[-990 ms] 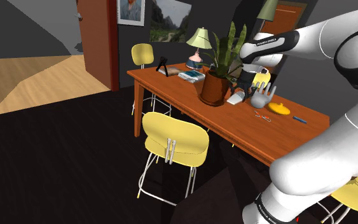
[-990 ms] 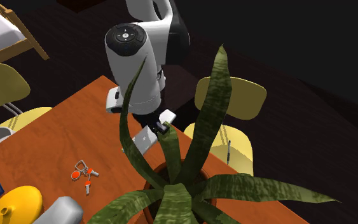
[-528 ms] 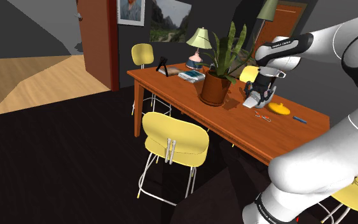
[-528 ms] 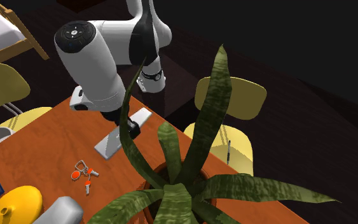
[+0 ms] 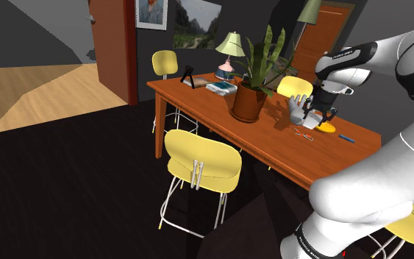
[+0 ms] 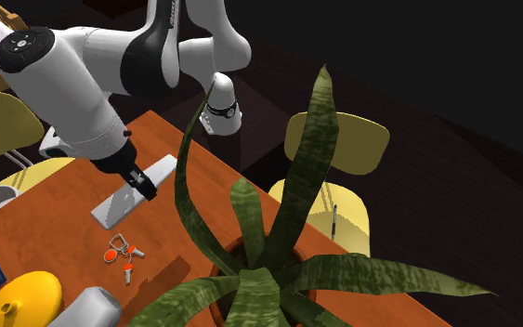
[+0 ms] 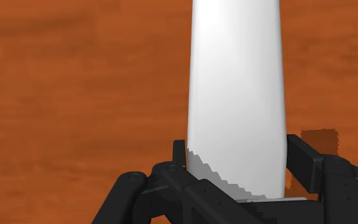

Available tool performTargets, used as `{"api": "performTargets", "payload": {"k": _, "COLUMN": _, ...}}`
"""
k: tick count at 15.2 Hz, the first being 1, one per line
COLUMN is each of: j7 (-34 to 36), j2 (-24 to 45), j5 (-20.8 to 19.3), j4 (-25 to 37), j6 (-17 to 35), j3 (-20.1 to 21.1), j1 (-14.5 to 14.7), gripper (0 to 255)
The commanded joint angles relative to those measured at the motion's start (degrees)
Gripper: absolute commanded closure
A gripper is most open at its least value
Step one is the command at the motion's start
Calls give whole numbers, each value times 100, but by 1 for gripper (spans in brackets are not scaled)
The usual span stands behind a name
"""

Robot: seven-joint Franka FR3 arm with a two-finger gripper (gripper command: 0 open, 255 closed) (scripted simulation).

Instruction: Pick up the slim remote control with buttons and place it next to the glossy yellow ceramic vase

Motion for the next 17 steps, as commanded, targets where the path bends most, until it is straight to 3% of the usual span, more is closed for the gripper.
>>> {"api": "performTargets", "payload": {"k": 1, "j7": -331, "j2": 62, "j5": -1, "j4": 69, "j6": 1, "j3": -190, "j1": -130, "gripper": 255}}
{"api": "performTargets", "payload": {"k": 9, "j7": -1611, "j2": 666, "j5": 243, "j4": 721, "j6": -84, "j3": -876, "j1": -601, "gripper": 255}}
{"api": "performTargets", "payload": {"k": 17, "j7": -2993, "j2": 1714, "j5": 886, "j4": 1819, "j6": -330, "j3": -1408, "j1": -1240, "gripper": 255}}
